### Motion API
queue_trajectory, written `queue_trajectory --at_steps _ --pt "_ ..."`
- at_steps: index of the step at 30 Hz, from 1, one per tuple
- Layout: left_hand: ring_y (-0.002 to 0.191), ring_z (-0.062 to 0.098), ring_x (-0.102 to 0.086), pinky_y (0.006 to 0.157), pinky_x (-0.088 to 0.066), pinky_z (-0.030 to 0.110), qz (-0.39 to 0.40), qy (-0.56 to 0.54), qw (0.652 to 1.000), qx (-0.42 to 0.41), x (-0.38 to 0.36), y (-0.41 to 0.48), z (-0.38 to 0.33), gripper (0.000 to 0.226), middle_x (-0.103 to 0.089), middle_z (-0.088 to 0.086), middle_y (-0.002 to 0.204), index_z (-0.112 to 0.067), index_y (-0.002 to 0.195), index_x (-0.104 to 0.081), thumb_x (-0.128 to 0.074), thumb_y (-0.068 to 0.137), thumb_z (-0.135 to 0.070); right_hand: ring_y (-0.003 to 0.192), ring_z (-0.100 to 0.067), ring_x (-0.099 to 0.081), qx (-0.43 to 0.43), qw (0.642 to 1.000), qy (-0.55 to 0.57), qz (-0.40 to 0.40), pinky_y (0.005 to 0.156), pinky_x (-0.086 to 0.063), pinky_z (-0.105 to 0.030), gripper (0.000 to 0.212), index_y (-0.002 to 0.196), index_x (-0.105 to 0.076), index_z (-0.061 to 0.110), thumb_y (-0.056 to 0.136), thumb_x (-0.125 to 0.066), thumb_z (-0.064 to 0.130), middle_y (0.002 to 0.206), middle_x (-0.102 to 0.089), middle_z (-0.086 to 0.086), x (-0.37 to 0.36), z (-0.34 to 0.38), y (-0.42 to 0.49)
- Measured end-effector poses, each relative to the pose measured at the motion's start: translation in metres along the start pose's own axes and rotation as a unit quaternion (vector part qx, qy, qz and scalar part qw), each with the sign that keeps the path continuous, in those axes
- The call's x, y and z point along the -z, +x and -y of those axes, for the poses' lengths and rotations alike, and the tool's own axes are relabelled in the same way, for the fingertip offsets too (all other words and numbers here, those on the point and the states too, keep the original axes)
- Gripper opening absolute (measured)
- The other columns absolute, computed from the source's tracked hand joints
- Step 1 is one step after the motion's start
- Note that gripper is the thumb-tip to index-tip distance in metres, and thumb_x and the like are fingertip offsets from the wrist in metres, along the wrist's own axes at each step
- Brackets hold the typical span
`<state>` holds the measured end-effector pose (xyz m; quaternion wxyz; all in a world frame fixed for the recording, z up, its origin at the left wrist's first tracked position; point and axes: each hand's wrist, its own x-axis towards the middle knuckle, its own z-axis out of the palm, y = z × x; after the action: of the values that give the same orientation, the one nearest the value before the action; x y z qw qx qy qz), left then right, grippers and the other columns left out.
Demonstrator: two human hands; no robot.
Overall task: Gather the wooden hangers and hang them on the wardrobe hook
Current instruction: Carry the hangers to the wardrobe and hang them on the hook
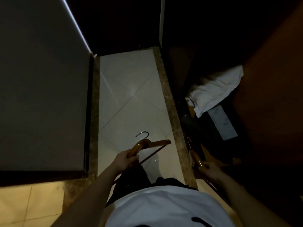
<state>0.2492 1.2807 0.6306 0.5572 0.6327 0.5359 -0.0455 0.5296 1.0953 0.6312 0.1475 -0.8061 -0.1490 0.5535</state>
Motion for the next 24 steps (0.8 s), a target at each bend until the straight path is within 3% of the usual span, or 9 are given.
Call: queue_trajectory --at_steps 2,4,6,13,16,19,24 --pt "0.064 0.015 -0.057 0.063 -0.045 0.025 -0.005 0.026 1.000 0.001 0.018 0.017 -0.004 0.012 -0.058 -0.001 0.068 -0.025 0.078 -0.056 -0.059 0.089 -0.020 0.093 -0.028 -0.060 -0.005 1.000 0.016 0.003 0.078 -0.052 -0.038 0.034 0.128 -0.050 0.004 0.096 -0.047 0.015 0.097 -0.061 -0.011 0.005 0.020 0.013" --pt "0.065 0.018 -0.057 0.066 -0.047 0.030 -0.005 0.042 0.999 0.013 0.041 0.037 -0.001 0.005 -0.059 0.001 0.069 -0.019 0.085 -0.059 -0.059 0.089 -0.021 0.086 -0.022 -0.059 -0.002 1.000 0.029 0.008 0.064 -0.049 -0.028 0.033 0.127 -0.051 0.006 0.096 -0.047 0.016 0.094 -0.060 -0.008 0.008 0.045 0.025" --pt "0.064 0.021 -0.057 0.070 -0.050 0.036 -0.008 0.055 0.998 0.026 0.070 0.059 0.004 0.007 -0.058 0.004 0.068 -0.014 0.088 -0.060 -0.060 0.089 -0.021 0.080 -0.019 -0.058 0.003 0.999 0.032 0.004 0.059 -0.045 -0.024 0.031 0.125 -0.052 0.007 0.096 -0.047 0.016 0.089 -0.059 -0.006 0.012 0.073 0.038" --pt "0.060 0.019 -0.053 0.060 -0.046 0.029 -0.030 0.049 0.995 0.084 0.173 0.136 -0.010 0.016 -0.053 0.006 0.065 -0.014 0.075 -0.051 -0.057 0.090 -0.017 0.087 -0.023 -0.058 0.026 0.998 0.061 -0.015 0.083 -0.048 -0.038 0.027 0.119 -0.057 0.013 0.094 -0.048 0.022 0.100 -0.062 -0.010 0.015 0.177 0.082" --pt "0.059 0.018 -0.051 0.057 -0.044 0.026 -0.028 0.052 0.995 0.081 0.211 0.176 -0.036 0.016 -0.051 0.006 0.067 -0.012 0.076 -0.050 -0.056 0.091 -0.015 0.071 -0.021 -0.056 0.043 0.994 0.090 -0.033 0.069 -0.046 -0.032 0.022 0.107 -0.062 0.009 0.094 -0.049 0.020 0.081 -0.061 -0.012 0.019 0.218 0.095" --pt "0.060 0.017 -0.051 0.057 -0.042 0.025 -0.030 0.065 0.996 0.051 0.232 0.213 -0.068 0.011 -0.051 0.005 0.067 -0.008 0.085 -0.051 -0.057 0.091 -0.015 0.065 -0.020 -0.054 0.060 0.991 0.108 -0.045 0.067 -0.044 -0.031 0.017 0.099 -0.064 0.011 0.092 -0.052 0.023 0.071 -0.058 -0.010 0.028 0.245 0.097" --pt "0.067 0.021 -0.053 0.067 -0.046 0.033 0.010 0.087 0.996 0.017 0.234 0.274 -0.129 0.012 -0.054 0.007 0.072 -0.008 0.093 -0.053 -0.058 0.090 -0.018 0.056 -0.017 -0.051 0.062 0.984 0.144 -0.082 0.054 -0.043 -0.023 0.018 0.105 -0.062 0.008 0.093 -0.051 0.014 0.062 -0.055 -0.007 0.055 0.260 0.109"
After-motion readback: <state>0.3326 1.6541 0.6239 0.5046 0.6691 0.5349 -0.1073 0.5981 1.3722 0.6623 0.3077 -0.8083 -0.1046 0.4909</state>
